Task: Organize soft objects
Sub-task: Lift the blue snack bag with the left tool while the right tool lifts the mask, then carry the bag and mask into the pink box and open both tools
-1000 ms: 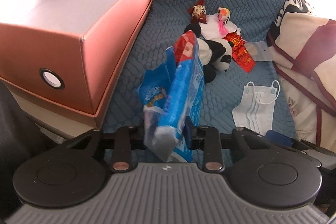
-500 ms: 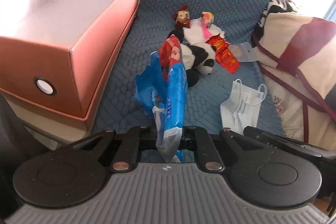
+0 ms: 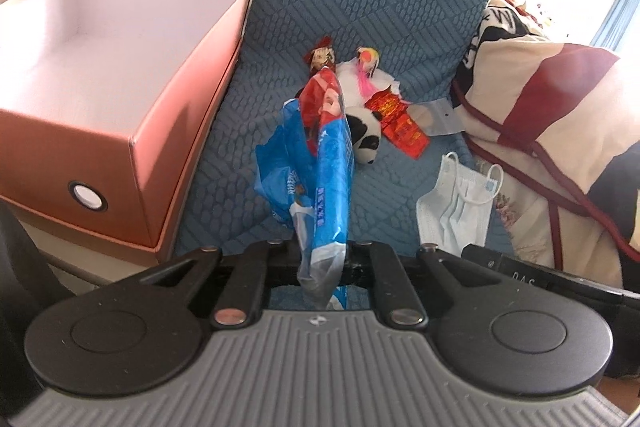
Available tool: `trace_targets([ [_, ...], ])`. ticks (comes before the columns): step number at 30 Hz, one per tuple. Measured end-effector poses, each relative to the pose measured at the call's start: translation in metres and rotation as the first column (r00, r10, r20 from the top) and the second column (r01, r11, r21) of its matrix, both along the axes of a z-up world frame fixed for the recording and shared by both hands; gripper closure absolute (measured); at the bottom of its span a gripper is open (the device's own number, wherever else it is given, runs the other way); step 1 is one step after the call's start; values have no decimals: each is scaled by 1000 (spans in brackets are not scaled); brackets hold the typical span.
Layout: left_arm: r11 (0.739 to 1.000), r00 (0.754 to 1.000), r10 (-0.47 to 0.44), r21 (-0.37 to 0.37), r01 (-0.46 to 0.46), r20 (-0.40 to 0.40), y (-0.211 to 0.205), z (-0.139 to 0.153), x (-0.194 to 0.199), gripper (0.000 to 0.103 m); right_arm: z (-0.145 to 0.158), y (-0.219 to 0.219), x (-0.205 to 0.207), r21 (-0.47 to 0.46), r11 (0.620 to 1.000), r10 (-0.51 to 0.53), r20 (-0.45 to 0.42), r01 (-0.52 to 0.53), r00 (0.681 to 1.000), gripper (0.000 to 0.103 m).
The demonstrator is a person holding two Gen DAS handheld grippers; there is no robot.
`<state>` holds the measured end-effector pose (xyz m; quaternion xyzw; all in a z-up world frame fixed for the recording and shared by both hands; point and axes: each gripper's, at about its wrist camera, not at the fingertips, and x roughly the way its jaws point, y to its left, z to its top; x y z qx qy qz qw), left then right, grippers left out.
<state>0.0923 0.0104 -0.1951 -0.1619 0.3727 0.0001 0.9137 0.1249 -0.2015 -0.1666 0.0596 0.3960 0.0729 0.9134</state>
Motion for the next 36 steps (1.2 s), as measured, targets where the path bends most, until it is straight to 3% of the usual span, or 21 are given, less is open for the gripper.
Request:
trace_targets([
  [9,999,999,-34,29,33,27,-5,31,3,91,35,0,-1,28,1000,9,42,-10,999,99],
  [12,999,999,-33,4,33,35,1,48,6,91,52,5,-1,31,999,13,72,-15,997,99],
  [19,999,995,-38,32,35,89,14,91,13,91,89,25,3,30,999,40,112,-44,993,99],
  [27,999,991,-31,36,26,133,51,138,23,91,133,60,15,66,994,78,162,-90,984,99],
  [36,998,987,32,44,-39,156,121,174,29,91,174,132,25,89,973,187,236,-213,954,99],
])
